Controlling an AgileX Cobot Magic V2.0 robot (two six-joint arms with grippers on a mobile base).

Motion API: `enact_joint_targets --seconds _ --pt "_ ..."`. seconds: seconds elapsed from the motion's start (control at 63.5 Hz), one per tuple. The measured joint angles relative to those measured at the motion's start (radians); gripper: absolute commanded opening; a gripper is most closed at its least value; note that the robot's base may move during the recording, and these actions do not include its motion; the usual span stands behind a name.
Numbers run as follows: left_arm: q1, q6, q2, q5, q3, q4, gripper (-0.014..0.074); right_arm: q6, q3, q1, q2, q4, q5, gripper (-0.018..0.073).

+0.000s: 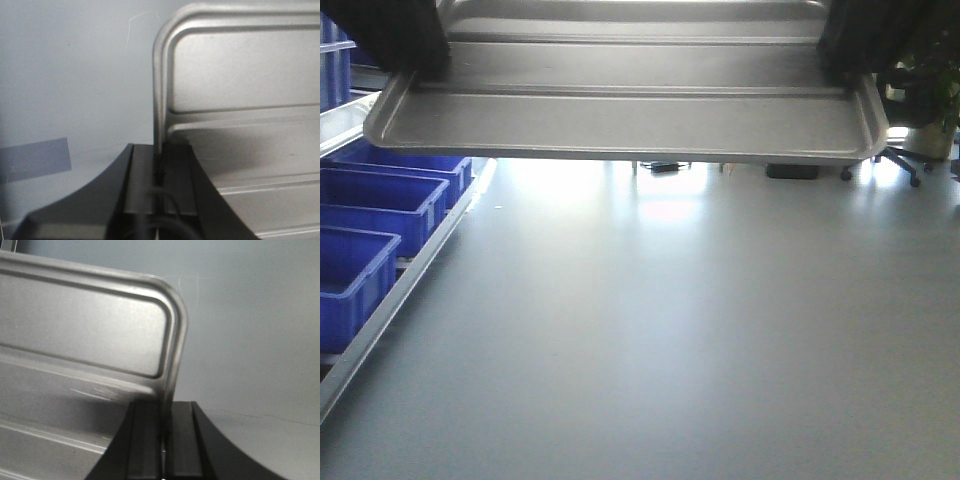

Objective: Grab silver tray and stack on right shelf
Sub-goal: 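Hold the silver tray raised in both grippers while the base drives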

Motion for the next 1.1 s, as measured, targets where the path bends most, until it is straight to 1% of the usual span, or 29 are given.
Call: enact_joint_targets --seconds 1.102 --pt "0.000 0.000 0.000 0.000 0.000 -0.002 -0.0093 0.000 -0.002 0.000 0.000 0.000 -0.004 0.0057"
